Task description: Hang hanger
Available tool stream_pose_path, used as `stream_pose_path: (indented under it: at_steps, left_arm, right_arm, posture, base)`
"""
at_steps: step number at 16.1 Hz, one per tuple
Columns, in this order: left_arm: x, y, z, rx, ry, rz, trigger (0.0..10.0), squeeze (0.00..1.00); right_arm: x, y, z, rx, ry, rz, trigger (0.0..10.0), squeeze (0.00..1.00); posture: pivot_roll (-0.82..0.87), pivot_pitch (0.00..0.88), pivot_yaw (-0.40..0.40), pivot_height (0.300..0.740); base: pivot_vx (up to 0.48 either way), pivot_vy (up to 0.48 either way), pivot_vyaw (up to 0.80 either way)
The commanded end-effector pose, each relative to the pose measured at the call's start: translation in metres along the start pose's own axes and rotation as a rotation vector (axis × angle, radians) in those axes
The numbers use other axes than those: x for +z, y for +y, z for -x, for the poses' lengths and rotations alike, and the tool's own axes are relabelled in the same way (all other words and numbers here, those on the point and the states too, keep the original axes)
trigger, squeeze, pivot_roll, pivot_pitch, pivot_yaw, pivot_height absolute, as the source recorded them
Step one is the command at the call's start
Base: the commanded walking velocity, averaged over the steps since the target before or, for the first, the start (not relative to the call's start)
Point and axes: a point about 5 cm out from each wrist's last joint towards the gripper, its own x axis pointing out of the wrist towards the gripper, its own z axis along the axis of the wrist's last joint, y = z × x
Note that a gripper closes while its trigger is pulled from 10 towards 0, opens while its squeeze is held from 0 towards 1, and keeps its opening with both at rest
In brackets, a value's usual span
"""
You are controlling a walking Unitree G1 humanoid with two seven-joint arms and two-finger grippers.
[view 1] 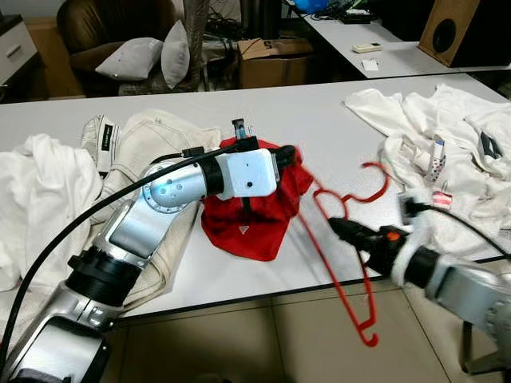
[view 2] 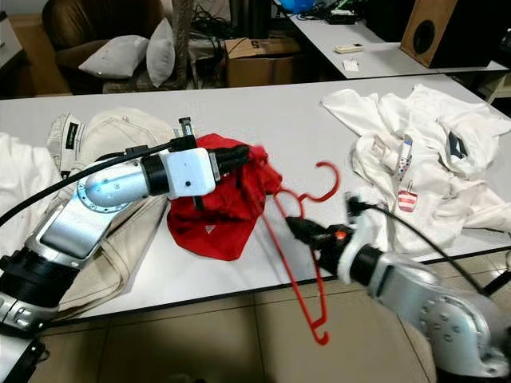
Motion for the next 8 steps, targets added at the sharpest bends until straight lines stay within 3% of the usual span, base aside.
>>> stream_pose_path:
  at_steps: [1, 3, 6, 8]
  left_arm:
    - [0.019, -0.005, -0.004, -0.060, -0.112, -0.006, 0.0, 0.00]
    - [0.018, -0.010, -0.005, -0.082, -0.096, -0.012, 0.0, 0.00]
    - [0.003, -0.006, 0.000, -0.073, 0.006, -0.022, 0.0, 0.00]
    - [-0.012, -0.010, 0.004, -0.088, 0.105, -0.015, 0.4, 0.00]
  right_arm:
    - [-0.003, -0.004, -0.006, -0.025, 0.037, 0.002, 10.0, 0.00]
    - [0.000, -0.009, -0.012, -0.040, 0.008, 0.009, 10.0, 0.00]
    - [0.023, -0.009, -0.012, -0.035, -0.162, -0.046, 10.0, 0.00]
    - [0.039, -0.015, -0.010, -0.029, -0.302, -0.197, 10.0, 0.00]
  posture:
    - [0.03, 0.000, -0.010, 0.740]
    - [0.03, 0.000, -0.013, 0.740]
    - [0.03, 0.000, -0.012, 0.740]
    - [0.03, 0.000, -0.008, 0.740]
  base:
    - [0.000, 0.000, 0.00]
    - [0.000, 0.000, 0.00]
    - [0.000, 0.000, 0.00]
    - [0.000, 0.000, 0.00]
